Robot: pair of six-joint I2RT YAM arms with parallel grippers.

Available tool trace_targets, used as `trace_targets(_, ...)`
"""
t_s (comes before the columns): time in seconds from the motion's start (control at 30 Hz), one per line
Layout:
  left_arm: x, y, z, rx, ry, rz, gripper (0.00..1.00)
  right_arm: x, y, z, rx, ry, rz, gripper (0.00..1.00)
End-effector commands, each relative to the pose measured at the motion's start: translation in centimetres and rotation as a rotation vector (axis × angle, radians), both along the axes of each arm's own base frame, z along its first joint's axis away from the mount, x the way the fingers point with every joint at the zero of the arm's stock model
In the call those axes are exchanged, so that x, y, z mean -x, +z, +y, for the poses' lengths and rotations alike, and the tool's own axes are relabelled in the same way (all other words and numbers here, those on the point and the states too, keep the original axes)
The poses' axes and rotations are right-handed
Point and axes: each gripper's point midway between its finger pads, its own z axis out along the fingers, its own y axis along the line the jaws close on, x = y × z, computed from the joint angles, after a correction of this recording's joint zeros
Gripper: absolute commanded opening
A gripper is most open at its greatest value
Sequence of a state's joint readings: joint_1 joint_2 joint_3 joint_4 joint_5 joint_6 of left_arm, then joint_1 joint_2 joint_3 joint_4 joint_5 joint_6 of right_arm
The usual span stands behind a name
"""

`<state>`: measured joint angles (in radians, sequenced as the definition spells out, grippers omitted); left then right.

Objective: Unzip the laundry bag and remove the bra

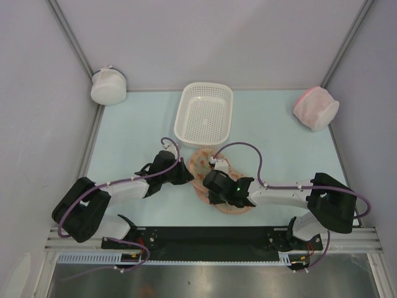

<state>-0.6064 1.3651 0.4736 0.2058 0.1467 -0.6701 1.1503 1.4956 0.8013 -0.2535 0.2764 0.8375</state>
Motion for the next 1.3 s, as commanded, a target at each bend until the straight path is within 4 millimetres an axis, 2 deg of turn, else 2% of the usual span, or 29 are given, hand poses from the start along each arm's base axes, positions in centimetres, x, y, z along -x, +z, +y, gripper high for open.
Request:
trace_targets(0.0,-2.2,0.9,1.6,-0.045,0.059,-0.073,0.0,0.9,-0.2,-1.8,0.06,-0.006,0.012,0.0)
trace_targets(1.03,-2.5,0.9,3.6,-0.067,0.102,-0.082,0.0,2.0,0.3,-4.0,0.091,-0.04,0.02,0.0)
trace_targets(1.27,-2.6,0.7,4.0,-0.072,0.11,-0.08,0.0,2.3,0.4,-5.0,0.1,-0.062,0.026,0.0)
